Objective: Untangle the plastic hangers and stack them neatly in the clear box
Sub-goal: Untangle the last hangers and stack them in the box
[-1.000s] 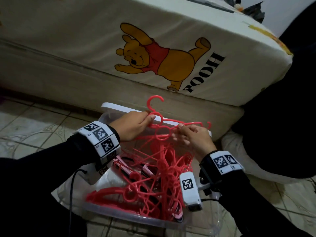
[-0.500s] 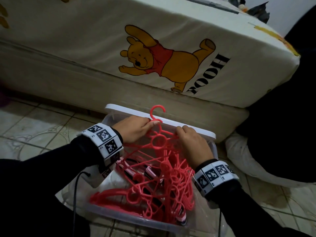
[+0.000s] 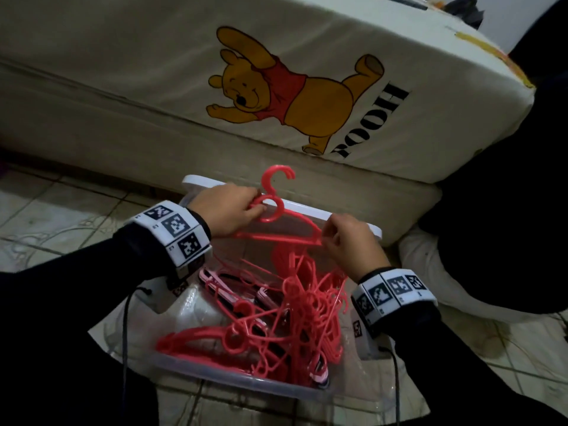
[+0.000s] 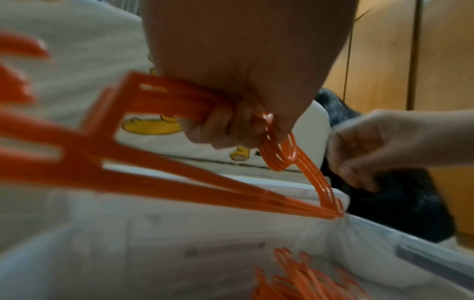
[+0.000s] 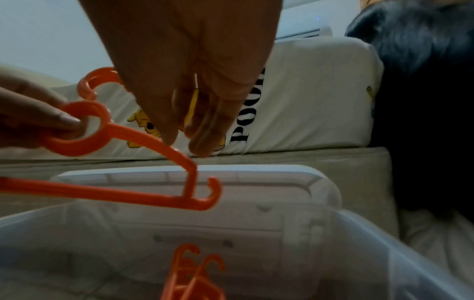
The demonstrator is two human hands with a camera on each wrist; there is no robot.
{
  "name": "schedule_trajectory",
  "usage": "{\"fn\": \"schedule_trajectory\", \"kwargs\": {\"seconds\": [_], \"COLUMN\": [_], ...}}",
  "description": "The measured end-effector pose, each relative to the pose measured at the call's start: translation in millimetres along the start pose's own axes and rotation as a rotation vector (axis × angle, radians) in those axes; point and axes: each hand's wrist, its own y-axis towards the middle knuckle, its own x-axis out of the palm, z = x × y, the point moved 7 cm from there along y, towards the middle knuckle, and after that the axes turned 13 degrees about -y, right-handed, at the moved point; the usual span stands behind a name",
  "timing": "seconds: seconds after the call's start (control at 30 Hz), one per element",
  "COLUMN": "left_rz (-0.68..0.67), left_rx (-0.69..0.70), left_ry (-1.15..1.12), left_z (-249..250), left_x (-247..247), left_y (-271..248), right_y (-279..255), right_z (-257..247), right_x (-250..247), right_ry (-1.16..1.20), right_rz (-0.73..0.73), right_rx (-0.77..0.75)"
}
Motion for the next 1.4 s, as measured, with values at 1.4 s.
{"fn": "schedule_trajectory", "kwargs": {"seconds": [1.4], "left_rz": [0.009], "left_rx": [-0.048], "left_ry": [-0.114], "left_z": [-1], "left_x": [-4], "left_y": [2], "right_y": [-11], "right_z": [-24], "right_x": [-10], "right_ry": [-0.194], "right_rz": [-0.292], "right_rx": [-0.284]}}
